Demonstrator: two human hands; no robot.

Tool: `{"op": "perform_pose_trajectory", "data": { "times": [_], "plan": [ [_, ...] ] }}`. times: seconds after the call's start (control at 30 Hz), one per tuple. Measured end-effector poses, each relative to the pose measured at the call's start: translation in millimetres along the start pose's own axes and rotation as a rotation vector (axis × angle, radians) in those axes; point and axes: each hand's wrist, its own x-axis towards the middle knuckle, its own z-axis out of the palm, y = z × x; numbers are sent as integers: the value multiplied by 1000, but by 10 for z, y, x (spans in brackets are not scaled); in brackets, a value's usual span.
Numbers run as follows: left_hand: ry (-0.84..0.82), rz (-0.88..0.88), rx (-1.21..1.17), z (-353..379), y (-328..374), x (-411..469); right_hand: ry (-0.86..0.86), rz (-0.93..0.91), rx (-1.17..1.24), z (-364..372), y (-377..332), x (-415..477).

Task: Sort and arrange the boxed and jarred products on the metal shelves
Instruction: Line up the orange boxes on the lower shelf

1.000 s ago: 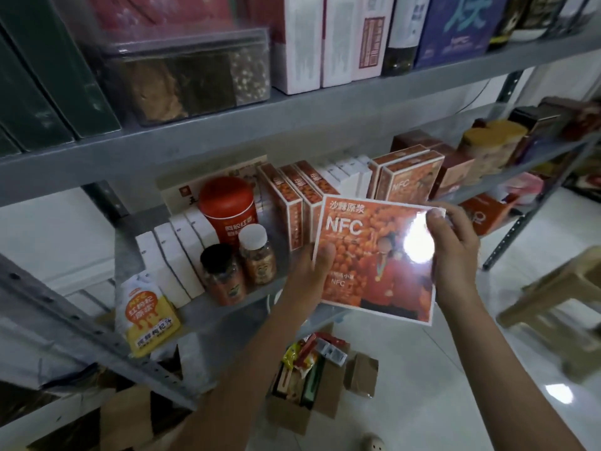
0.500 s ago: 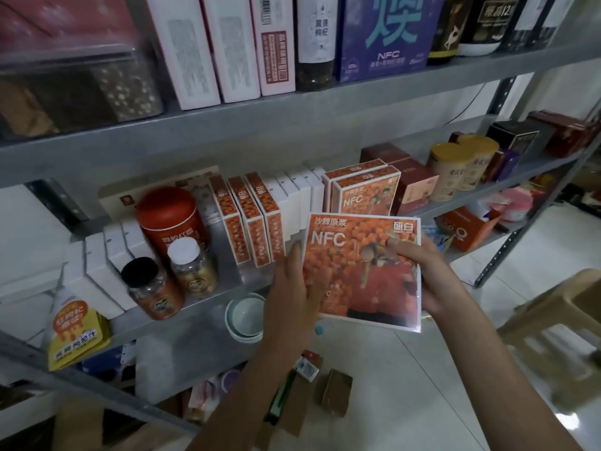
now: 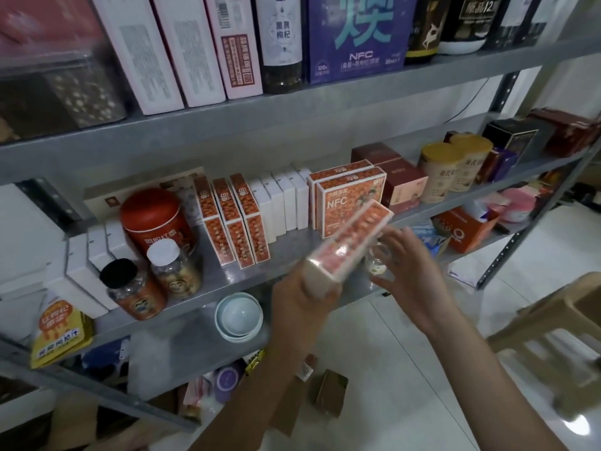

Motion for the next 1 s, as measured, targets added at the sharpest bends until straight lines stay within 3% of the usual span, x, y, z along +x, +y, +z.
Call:
{"op": "perform_pose_trajectory", "data": {
  "times": [0.1,0.3,0.5,0.7,0.87,1.0],
  "plan": [
    [-50,-254,-444,-120,-42,101,26,6,-286,-5,146,-26],
    [-195,-382,-848,-202,-85,109,-35,-9,140,-49,190,19],
    [-179,-405,-855,-581,-103,175,-86,19,148,122,63,93],
    [-66,-317,-645,-854,-207,244,-110,-42,-30,263,74,151],
    [139,-657,-951,-864,-182,286,-305,-99,-134,309,37,255],
    [156,-875,-1025,-823,-178,259,-398,-174,-224,372,-48,359]
  ]
}}
